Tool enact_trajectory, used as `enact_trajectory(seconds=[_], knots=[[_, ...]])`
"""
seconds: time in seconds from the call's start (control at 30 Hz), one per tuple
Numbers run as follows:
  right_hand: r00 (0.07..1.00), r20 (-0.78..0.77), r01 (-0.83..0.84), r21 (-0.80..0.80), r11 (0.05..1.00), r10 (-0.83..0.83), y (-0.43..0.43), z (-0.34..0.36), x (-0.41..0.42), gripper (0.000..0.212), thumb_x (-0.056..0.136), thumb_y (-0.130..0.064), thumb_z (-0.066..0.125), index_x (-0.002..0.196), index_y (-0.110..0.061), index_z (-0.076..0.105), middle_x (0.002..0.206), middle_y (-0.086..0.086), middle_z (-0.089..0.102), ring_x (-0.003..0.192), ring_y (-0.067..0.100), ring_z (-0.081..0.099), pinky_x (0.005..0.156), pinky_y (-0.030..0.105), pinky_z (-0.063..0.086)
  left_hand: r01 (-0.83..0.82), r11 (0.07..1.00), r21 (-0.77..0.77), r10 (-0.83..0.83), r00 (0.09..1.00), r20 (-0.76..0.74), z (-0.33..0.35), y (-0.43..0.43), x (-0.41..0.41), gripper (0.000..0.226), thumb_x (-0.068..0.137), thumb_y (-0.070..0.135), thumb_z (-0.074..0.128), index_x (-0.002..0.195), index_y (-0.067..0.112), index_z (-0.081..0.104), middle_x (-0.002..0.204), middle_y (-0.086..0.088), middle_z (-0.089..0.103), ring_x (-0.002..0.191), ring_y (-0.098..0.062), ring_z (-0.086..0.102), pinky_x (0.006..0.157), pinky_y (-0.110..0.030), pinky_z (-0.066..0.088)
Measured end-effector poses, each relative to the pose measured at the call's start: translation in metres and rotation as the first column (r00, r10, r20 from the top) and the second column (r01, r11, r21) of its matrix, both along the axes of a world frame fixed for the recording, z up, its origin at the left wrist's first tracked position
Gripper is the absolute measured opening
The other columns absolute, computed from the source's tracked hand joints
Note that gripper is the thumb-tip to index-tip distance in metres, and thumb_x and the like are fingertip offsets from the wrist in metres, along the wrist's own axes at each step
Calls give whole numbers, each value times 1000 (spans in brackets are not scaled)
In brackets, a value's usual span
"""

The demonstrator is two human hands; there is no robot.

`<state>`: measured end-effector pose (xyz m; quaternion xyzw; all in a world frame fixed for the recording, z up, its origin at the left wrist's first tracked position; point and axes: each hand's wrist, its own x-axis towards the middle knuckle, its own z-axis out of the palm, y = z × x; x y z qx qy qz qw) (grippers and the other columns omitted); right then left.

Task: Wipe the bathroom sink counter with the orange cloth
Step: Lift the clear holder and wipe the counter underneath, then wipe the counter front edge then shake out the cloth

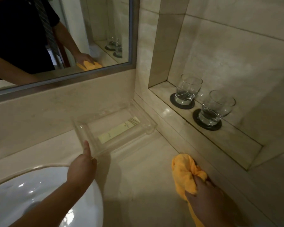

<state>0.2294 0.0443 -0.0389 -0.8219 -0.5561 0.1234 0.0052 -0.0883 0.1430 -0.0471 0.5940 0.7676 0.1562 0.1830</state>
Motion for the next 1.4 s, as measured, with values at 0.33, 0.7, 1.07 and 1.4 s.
enact_trajectory(seconds=[0.33, 0.7, 1.07, 1.4], knots=[[1000, -5, 13, -7, 1000, -13, -3, 0, 4, 56, 78, -53, 53, 130, -38, 39, 129, -1, 51, 117, 21, 50, 95, 31, 38, 49, 998, -46, -51, 998, -42, 3, 7, 12, 73, 92, 17, 46, 148, 13, 0, 82, -12, 61, 68, -18, 47, 60, -29, 37], [996, 29, -84, 57, 995, 83, 38, -9, -19, 58, 80, -50, 55, 131, -26, 43, 126, 9, 54, 116, 30, 48, 91, 37, 42, -202, 979, -4, 200, 965, 170, 21, -84, 33, 86, 84, 36, 58, 148, 17, 5, 77, 2, 59, 65, -16, 56, 54, -28, 37], [699, -88, -712, 16, 702, 710, 20, 12, -189, 41, 86, -42, 51, 121, -21, 49, 129, 9, 51, 119, 30, 45, 98, 34, 35, -343, 915, 210, 288, 923, 253, 7, -200, 12, 51, 70, 48, 45, 104, 19, 69, 84, 12, 58, 90, 1, 51, 53, -12, 42], [412, -882, -564, -51, 824, 228, -13, 61, -146, 11, 69, -24, 72, 68, -19, 63, 60, -11, 63, 58, 3, 57, 63, 22, 48, -506, 751, 424, 348, 849, 397, 80, -219, 2, 14, 81, 42, 51, 84, 54, 56, 87, 16, 61, 74, 9, 56, 59, 0, 42]])
